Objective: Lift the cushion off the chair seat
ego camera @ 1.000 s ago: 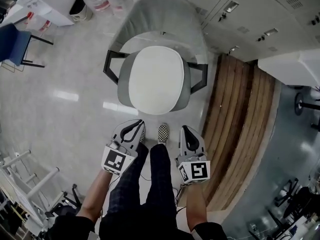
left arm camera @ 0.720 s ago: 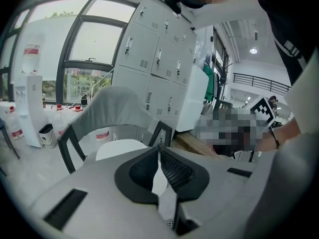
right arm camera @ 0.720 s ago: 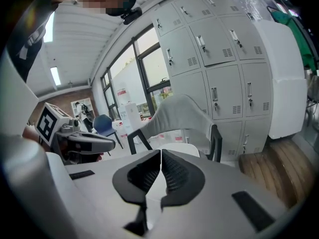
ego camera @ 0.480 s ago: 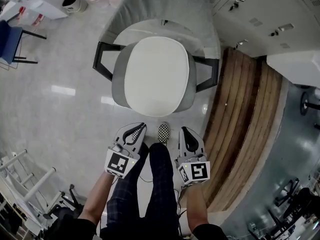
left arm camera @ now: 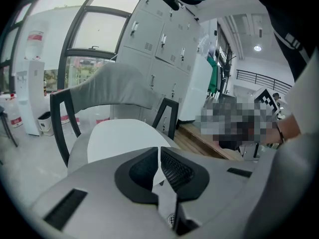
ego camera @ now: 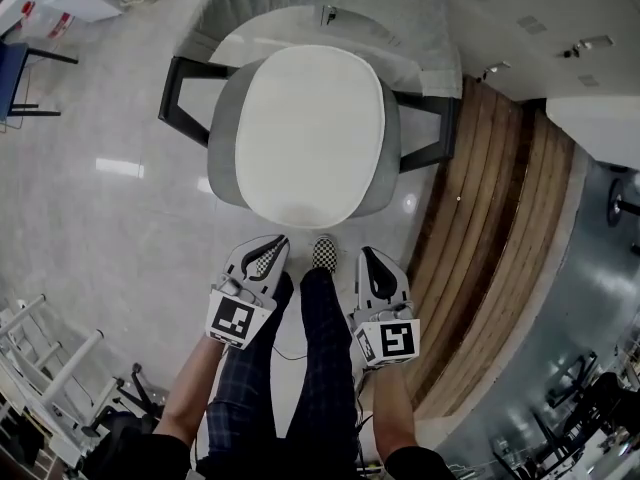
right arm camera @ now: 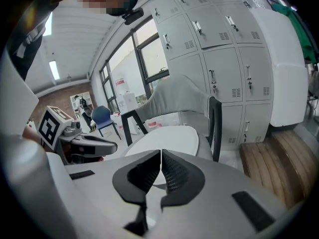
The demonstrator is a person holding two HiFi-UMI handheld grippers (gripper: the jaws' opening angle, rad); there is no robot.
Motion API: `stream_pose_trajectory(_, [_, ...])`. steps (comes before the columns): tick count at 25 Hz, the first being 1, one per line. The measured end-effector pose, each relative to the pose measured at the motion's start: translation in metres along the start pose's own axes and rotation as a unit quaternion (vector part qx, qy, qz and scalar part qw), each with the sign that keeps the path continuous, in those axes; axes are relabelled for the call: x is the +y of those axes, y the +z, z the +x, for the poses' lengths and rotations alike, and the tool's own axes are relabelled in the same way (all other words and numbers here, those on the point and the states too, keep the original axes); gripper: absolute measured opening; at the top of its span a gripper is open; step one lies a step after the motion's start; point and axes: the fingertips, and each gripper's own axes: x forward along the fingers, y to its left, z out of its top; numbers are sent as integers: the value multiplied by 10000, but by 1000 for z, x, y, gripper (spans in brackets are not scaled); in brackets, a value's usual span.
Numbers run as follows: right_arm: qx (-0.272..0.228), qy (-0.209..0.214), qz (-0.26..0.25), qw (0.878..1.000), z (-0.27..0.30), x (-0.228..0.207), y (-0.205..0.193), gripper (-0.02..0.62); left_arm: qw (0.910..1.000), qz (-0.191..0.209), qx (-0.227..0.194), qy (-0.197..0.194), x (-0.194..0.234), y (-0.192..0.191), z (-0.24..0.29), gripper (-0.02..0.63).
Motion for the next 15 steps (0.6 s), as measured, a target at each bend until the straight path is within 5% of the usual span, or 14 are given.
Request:
stream_pose_trajectory(5, [49,-57,71,9999,1,-7,-13,29,9996,167,228,71,2,-21,16,29])
stream_pose_trajectory(15, [33,-58,199,9998,0,-11,-14,29,9887,1280,608,487,9,-45,31,31])
